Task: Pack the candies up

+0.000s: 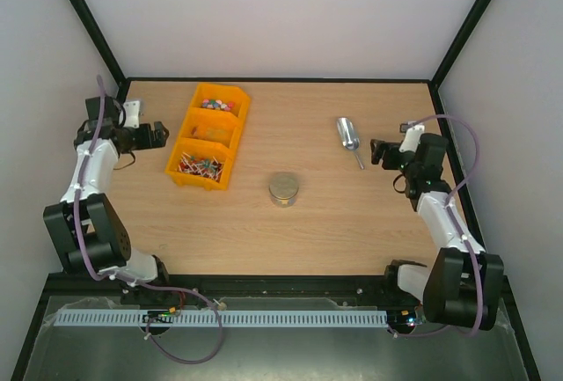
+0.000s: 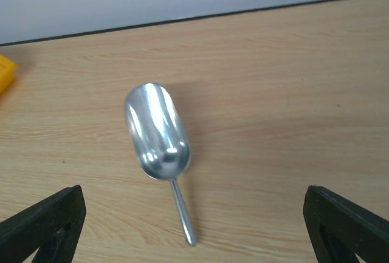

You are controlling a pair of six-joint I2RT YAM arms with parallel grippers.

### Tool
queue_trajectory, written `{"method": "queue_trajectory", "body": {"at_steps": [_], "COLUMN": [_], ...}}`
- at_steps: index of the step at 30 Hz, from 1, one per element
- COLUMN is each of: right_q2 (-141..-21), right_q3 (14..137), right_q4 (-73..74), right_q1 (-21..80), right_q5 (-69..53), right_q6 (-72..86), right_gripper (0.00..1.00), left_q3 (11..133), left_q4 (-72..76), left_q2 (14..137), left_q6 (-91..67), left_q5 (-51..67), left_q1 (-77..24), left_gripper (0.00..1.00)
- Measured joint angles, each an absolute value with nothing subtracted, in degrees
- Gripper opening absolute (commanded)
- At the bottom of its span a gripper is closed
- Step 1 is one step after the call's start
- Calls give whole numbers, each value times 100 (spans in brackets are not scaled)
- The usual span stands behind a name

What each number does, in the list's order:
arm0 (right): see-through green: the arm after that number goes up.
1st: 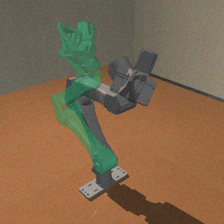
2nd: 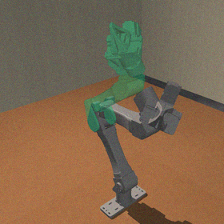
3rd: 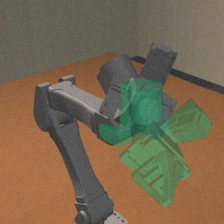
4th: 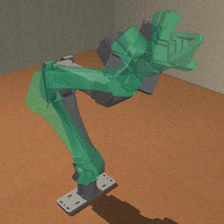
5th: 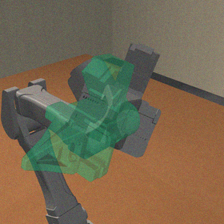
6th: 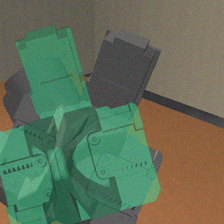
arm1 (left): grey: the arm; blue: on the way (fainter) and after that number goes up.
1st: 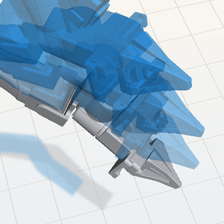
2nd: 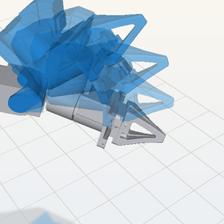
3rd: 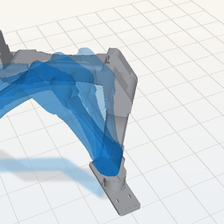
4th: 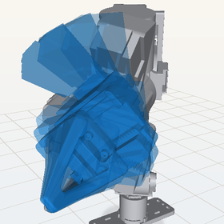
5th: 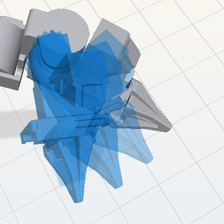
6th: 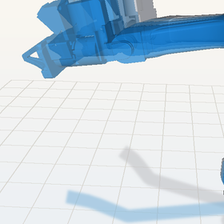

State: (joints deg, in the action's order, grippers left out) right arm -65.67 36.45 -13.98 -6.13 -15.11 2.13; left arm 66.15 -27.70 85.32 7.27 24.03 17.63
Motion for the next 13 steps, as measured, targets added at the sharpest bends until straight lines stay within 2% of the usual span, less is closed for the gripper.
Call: {"method": "queue_trajectory", "body": {"at_steps": [13], "right_q2": [-6453], "right_q3": [2897], "right_q4": [-1398], "right_q1": [-1017], "right_q5": [-1684], "right_q6": [561], "right_gripper": [99], "left_q3": [5747], "left_q4": [-2137], "left_q2": [8213], "left_q6": [325], "left_q5": [1570], "left_q1": [1688], "left_gripper": [99]}}
